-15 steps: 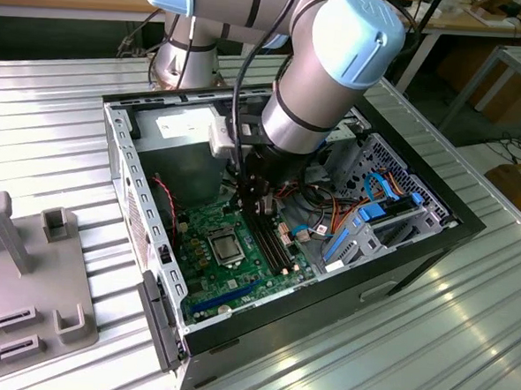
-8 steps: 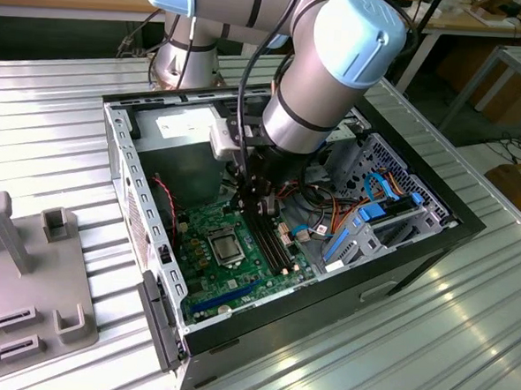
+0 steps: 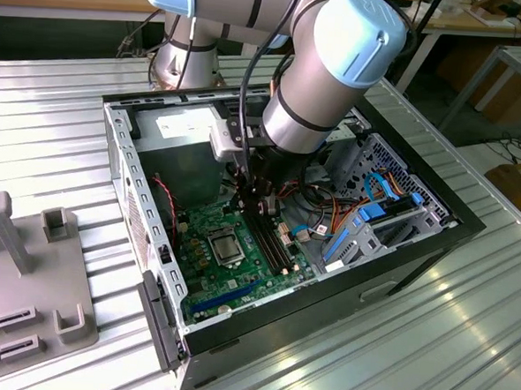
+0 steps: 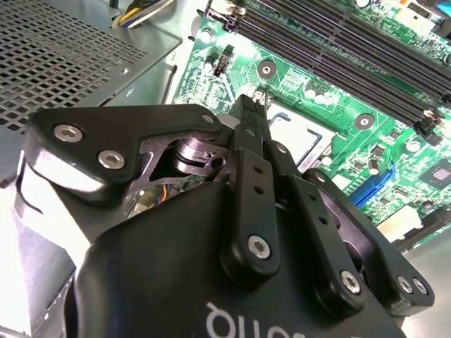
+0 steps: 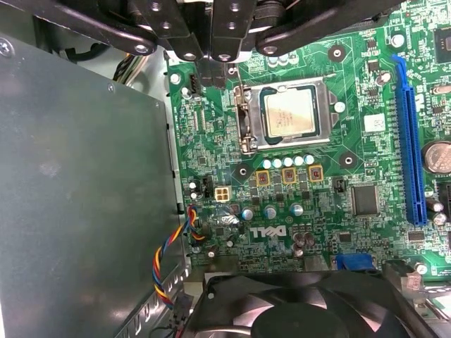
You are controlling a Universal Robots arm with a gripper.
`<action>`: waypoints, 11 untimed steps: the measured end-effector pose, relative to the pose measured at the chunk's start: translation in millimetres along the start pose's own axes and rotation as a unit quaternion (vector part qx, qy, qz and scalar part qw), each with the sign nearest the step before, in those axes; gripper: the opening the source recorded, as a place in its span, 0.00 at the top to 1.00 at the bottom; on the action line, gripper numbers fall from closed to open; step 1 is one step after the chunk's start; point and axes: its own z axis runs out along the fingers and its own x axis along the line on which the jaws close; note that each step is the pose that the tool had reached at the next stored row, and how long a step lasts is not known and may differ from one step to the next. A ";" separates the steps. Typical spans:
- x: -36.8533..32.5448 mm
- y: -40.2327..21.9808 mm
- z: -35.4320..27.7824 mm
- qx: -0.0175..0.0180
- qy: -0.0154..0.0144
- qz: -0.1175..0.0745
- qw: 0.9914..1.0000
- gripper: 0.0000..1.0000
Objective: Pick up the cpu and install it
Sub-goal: 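Install the first cpu locking lever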
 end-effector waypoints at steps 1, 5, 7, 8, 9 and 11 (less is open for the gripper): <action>0.0 0.0 0.0 0.000 0.000 0.000 1.000 0.89; 0.0 0.0 0.0 0.000 0.000 0.000 1.000 0.89; 0.0 0.0 0.0 0.000 0.000 0.000 1.000 0.89; 0.0 0.0 0.0 0.000 0.000 0.000 1.000 0.89; 0.0 0.0 0.0 0.000 0.000 0.000 1.000 0.89; 0.1 0.2 0.0 0.000 0.002 -0.001 1.000 0.89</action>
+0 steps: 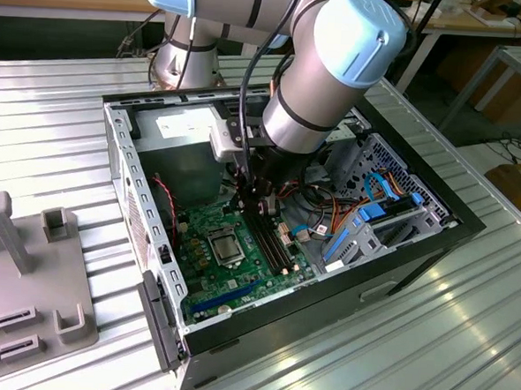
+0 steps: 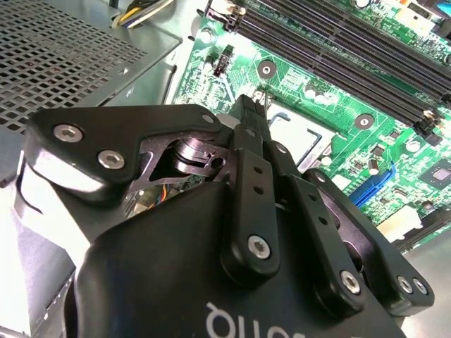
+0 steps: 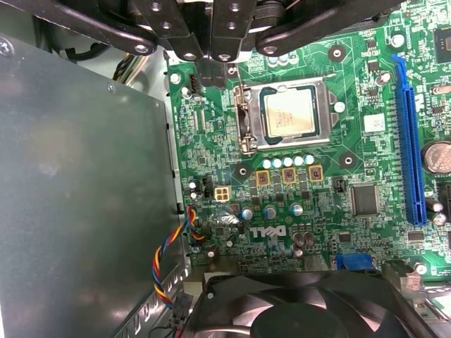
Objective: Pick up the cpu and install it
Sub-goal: 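Install the first cpu locking lever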
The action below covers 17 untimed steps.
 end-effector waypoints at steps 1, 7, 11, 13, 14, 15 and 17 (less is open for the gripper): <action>0.1 0.4 -0.1 0.000 0.001 -0.001 1.000 0.89; -0.2 1.9 -2.3 0.005 0.004 -0.014 1.000 0.89; 1.3 2.5 -2.9 0.010 0.007 -0.027 1.000 0.89; 4.4 2.5 -3.3 0.010 0.007 -0.030 0.999 0.89; 5.5 2.4 -3.4 0.010 0.008 -0.030 0.999 0.89; 6.6 2.3 -3.6 0.010 0.008 -0.031 0.999 0.89; 9.6 2.0 -4.1 0.010 0.008 -0.032 0.999 0.89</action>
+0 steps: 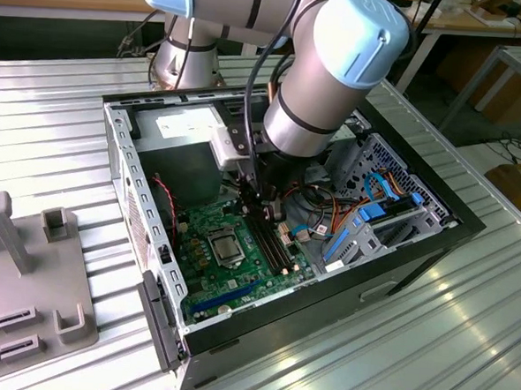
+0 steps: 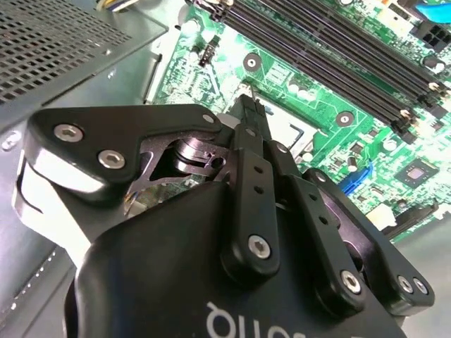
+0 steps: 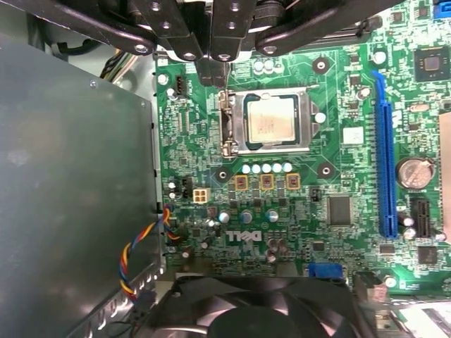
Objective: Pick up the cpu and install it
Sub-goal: 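Install the first cpu locking lever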
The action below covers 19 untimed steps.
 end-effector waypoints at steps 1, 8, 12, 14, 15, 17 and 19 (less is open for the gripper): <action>1.1 0.0 -0.1 0.000 0.000 0.000 1.000 0.89; 6.8 -0.6 -0.1 0.000 0.001 -0.004 1.000 0.89; 7.5 -0.8 0.5 -0.001 0.003 -0.006 1.000 0.89; 8.4 -0.9 0.6 -0.001 0.004 -0.007 1.000 0.89; 9.0 -0.9 0.8 -0.001 0.005 -0.007 1.000 0.89; 10.8 -1.0 2.0 -0.001 0.007 -0.009 1.000 0.89; 11.9 -1.2 3.5 -0.001 0.008 -0.010 1.000 0.89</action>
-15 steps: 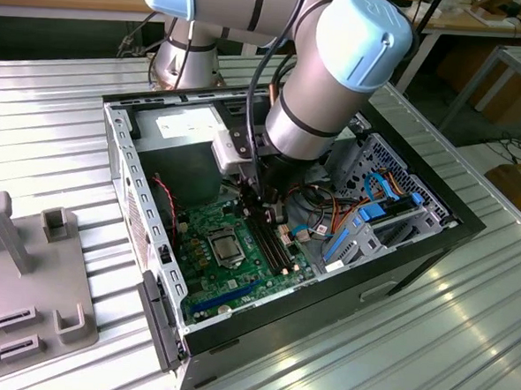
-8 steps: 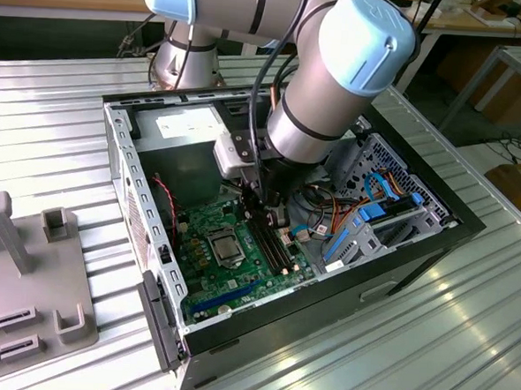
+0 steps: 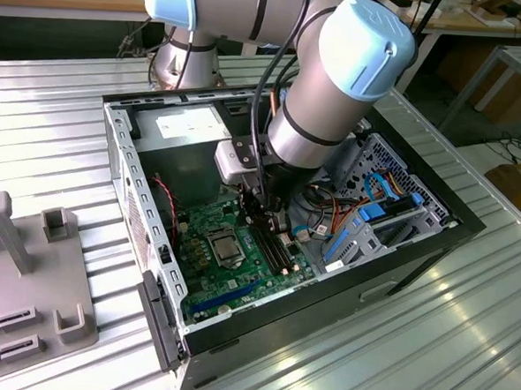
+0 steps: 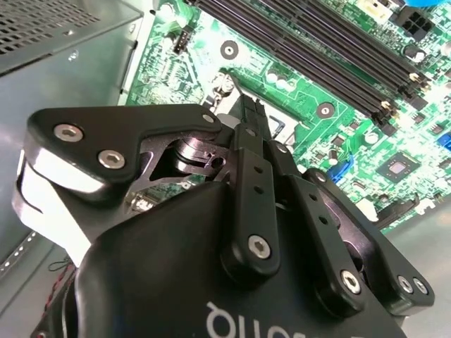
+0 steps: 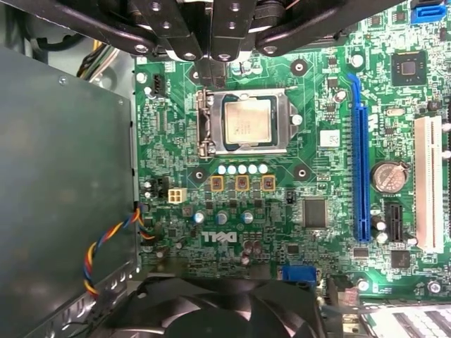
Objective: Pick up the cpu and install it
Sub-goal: 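Install the first cpu locking lever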
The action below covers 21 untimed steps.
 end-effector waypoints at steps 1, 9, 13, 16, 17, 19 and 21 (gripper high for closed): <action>0.8 -0.1 0.9 0.000 0.001 -0.001 1.000 0.89; 4.1 -0.5 4.7 -0.001 0.010 -0.005 1.000 0.89; 5.6 -0.6 5.9 -0.001 0.022 -0.007 1.000 0.89; 6.5 -0.7 6.4 -0.001 0.031 -0.007 0.999 0.89; 6.8 -0.7 6.5 -0.001 0.034 -0.007 0.999 0.89; 7.5 -0.8 7.3 -0.001 0.042 -0.008 0.999 0.89; 7.7 -1.0 8.8 -0.001 0.046 -0.009 0.999 0.89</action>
